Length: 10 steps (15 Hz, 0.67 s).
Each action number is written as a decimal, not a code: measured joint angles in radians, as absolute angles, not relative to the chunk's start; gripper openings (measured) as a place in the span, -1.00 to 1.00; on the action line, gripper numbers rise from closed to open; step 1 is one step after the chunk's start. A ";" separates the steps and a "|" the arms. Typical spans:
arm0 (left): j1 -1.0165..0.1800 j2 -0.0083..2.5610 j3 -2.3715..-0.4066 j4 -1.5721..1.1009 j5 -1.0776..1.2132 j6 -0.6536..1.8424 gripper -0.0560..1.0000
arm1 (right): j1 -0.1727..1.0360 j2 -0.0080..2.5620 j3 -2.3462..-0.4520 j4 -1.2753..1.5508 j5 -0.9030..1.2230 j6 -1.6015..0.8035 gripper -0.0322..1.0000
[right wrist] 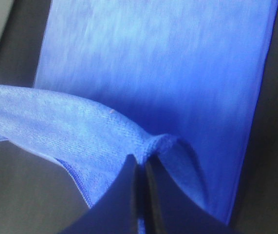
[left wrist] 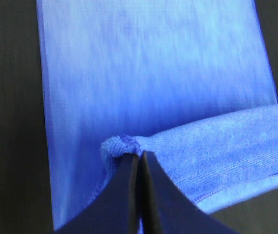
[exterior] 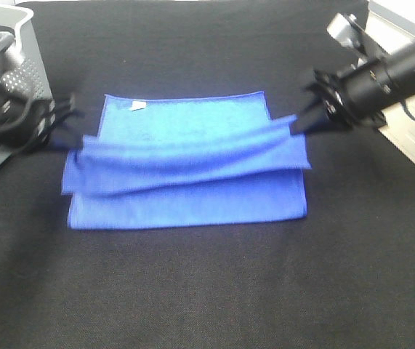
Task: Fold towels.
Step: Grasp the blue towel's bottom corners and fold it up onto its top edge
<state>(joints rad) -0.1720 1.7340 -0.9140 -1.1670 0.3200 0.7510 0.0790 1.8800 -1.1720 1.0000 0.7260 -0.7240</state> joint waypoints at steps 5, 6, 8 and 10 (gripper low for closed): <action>-0.172 1.918 -1.172 -1.102 0.309 0.753 -0.89 | 0.079 2.045 -1.476 0.848 0.730 -0.590 -0.94; -0.172 1.957 -1.228 -1.092 0.300 0.753 -0.89 | 0.079 2.087 -1.550 0.811 0.730 -0.562 -0.94; -0.172 2.055 -1.370 -1.069 0.256 0.753 -0.89 | 0.079 2.188 -1.697 0.774 0.734 -0.537 -0.94; -0.172 2.136 -1.483 -1.038 0.241 0.753 -0.89 | 0.079 2.274 -1.802 0.770 0.735 -0.536 -0.94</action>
<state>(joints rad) -0.1720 2.1360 -1.4830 -1.0380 0.2410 0.7530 0.0790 2.2740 -1.8020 0.7700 0.7350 -0.5360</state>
